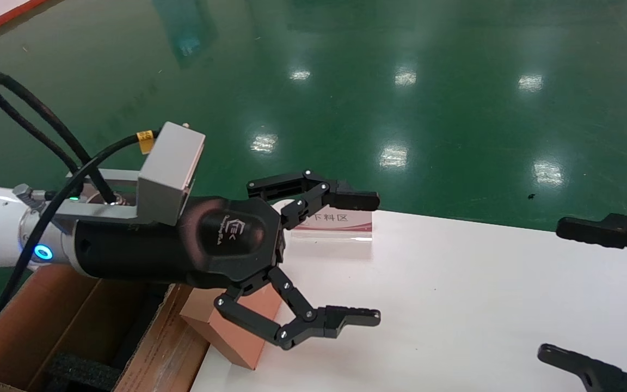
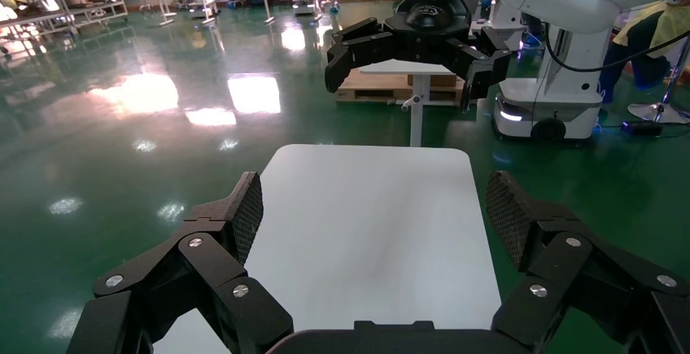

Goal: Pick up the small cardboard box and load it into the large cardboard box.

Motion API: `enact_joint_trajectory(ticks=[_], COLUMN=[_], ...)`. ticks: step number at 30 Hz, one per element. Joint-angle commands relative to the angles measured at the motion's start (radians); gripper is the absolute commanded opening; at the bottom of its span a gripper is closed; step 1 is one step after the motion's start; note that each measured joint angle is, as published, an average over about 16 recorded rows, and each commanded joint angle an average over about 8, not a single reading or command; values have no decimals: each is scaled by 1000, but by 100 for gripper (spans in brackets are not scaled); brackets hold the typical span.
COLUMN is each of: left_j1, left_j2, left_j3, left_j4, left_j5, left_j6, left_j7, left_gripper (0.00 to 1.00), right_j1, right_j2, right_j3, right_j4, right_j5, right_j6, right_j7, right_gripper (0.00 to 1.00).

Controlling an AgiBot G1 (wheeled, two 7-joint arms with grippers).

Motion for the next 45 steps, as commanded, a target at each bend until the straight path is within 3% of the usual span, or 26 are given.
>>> enact_joint_trajectory(ticks=[1, 15, 23, 35, 45], left_j1=[0, -4, -92, -435, -708], left_j2=[0, -6, -41, 27, 104], left_j3=[0, 8, 83, 305, 608], left_j4=[0, -3, -52, -72, -70], left_j5=[0, 23, 218, 681, 875], left_j6=[0, -9, -52, 45, 90], left_j7=[0, -9, -130, -477, -771], left_gripper=[100, 100, 100, 100, 100], right_j1=[0, 0, 1, 1, 1], right_j2=[0, 0, 0, 0, 1], right_j3=[0, 0, -1, -2, -3], right_j4=[0, 0, -1, -1, -1], right_j5=[0, 0, 0, 1, 1], right_j6=[0, 0, 0, 0, 0], right_j7=[0, 0, -1, -1, -2], right_gripper=[100, 100, 100, 100, 100])
